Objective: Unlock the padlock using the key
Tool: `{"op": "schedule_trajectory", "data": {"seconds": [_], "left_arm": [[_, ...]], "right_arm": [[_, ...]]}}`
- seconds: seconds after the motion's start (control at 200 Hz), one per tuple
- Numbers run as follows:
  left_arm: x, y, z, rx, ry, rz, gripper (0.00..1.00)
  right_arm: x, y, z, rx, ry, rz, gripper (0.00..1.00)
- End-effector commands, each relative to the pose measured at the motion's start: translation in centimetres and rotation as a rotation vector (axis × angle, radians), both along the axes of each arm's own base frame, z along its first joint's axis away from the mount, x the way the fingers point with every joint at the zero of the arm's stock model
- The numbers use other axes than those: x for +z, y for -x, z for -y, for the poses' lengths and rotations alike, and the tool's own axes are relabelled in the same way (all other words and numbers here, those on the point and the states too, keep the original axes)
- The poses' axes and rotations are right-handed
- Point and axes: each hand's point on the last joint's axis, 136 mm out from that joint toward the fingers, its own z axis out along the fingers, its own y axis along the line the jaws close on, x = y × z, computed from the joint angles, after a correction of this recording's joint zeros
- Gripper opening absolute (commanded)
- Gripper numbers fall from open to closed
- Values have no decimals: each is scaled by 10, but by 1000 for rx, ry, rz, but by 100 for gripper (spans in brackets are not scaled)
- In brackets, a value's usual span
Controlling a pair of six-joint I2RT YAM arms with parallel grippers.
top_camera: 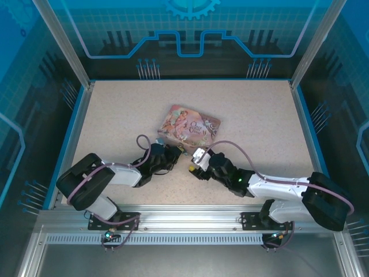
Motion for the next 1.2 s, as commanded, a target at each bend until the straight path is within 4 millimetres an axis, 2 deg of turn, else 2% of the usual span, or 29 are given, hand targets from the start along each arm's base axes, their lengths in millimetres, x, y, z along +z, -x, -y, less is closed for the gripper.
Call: {"op": "schedule_trajectory", "data": {"seconds": [0.0,0.165,0.24,0.315,0.435,0.765,0.97,1.196], "left_arm": [[38,-10,11,-38,99,47,0],[46,-13,10,-52,112,42,0],[48,-13,9,-54,106,42,0],[49,-13,8,-55,92,39,0],[50,-12,7,-52,90,42,0],[52,-13,8,-54,101,52,0],[53,-13,7,-44,108,53,0],[53,-13,7,-42,113,54,0]], "right_arm": [[15,-14,-6,8,183,208,72],[11,-20,-24,62,306,303,70],[10,-22,-32,95,328,324,69],[8,-25,-39,113,348,345,62],[4,-31,-45,131,348,342,61],[5,-50,-44,111,294,325,49],[-5,-51,-47,122,310,311,47],[-10,-56,-47,104,314,292,36]]}}
